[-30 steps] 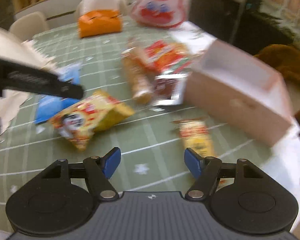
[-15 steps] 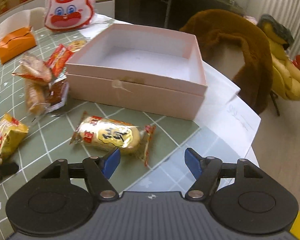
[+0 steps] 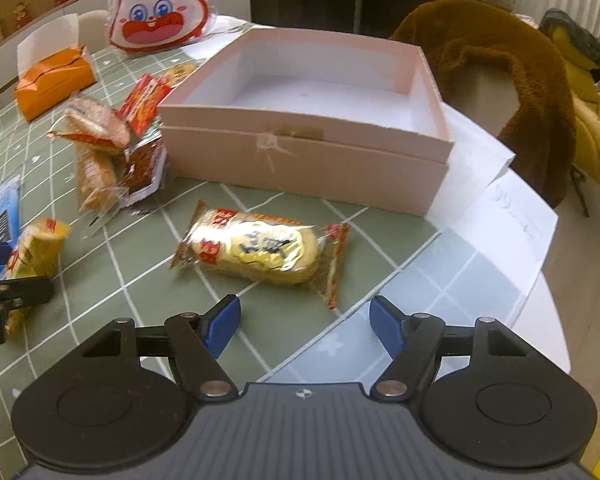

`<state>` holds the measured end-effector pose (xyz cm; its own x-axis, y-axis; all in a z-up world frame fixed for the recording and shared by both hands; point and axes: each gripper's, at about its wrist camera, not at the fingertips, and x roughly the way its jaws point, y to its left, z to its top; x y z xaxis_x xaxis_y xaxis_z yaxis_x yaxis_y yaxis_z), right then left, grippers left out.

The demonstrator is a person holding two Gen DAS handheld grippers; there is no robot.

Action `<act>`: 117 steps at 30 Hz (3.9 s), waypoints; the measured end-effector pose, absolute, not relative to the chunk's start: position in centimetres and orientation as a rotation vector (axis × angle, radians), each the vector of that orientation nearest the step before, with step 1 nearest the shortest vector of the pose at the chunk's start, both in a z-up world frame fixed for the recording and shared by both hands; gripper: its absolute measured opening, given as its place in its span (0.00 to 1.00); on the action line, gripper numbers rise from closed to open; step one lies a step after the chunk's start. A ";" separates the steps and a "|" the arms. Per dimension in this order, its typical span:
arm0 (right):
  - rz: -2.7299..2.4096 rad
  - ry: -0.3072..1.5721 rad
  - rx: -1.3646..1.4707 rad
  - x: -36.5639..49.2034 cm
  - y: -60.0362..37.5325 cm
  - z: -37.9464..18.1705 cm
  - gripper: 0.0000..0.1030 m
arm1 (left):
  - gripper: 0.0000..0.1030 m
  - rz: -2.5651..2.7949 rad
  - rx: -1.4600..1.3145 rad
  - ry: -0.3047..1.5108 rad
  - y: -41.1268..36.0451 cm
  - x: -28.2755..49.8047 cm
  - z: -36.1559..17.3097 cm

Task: Organize snacks
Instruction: 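Lower the left tool onto the yellow panda chip bag and grasp it, then grasp the yellow rice-cracker packet with the right tool while left holds chip bag, then carry both packets into the pink box and open both tools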

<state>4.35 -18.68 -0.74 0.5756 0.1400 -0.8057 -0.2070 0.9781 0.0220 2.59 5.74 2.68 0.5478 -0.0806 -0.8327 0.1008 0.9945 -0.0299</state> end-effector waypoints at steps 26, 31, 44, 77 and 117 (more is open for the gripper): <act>0.500 0.903 -0.184 2.9 -14.0 0.5 0.75 | 0.71 -0.119 -0.249 0.929 9.4 -2.0 3.1; 0.503 0.862 -0.252 1.2 -13.5 1.1 0.75 | 0.70 -0.103 -0.275 0.921 9.9 -3.8 3.3; 0.439 0.840 -0.279 7.1 -12.4 0.7 0.75 | 0.70 -0.116 -0.254 0.947 8.7 -4.0 3.0; 0.426 0.853 -0.034 -0.3 -22.3 8.0 0.33 | 0.69 -0.323 -0.290 0.851 3.9 -1.2 8.8; 0.342 0.746 0.038 17.2 -27.1 4.9 0.58 | 0.46 -0.108 -0.258 0.986 5.7 35.5 4.2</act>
